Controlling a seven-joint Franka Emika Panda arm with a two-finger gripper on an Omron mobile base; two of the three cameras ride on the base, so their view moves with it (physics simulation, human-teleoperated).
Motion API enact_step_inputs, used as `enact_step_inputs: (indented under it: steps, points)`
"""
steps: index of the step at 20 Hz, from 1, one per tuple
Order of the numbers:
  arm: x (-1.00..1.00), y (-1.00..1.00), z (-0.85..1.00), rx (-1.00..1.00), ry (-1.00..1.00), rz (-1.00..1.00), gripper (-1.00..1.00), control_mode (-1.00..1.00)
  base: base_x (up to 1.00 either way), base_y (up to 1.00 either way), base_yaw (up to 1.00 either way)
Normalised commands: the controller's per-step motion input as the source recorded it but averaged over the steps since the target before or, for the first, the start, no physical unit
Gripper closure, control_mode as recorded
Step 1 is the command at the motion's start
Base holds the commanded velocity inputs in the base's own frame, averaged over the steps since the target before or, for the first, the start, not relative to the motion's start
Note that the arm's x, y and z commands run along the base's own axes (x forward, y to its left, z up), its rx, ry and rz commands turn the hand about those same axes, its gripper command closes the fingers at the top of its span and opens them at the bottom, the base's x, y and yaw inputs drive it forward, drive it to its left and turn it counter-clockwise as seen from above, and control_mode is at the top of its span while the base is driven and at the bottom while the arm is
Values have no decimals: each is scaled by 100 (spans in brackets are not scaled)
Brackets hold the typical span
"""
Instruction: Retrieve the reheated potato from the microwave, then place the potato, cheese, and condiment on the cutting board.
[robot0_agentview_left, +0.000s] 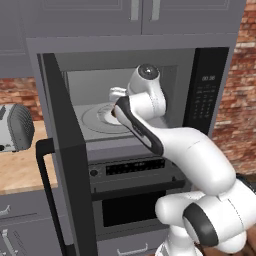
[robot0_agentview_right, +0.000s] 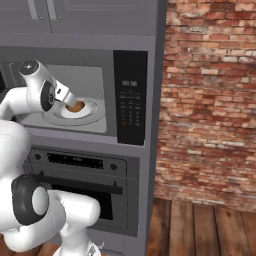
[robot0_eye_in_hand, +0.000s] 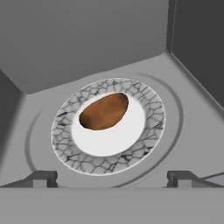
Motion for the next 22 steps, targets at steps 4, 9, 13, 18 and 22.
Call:
enact_step_inputs:
  steps: [4, 9, 13, 18, 22]
  points:
    - [34, 9, -21, 0, 0, 6, -100, -100, 0, 0, 0]
    - [36, 9, -14, 0, 2, 2, -100, -100, 0, 0, 0]
    - [37, 9, -5, -2, 5, -1, -100, -100, 0, 0, 0]
    - [29, 12, -8, -1, 6, -4, -100, -100, 0, 0, 0]
    - [23, 13, -11, 0, 5, -8, -100, -100, 0, 0, 0]
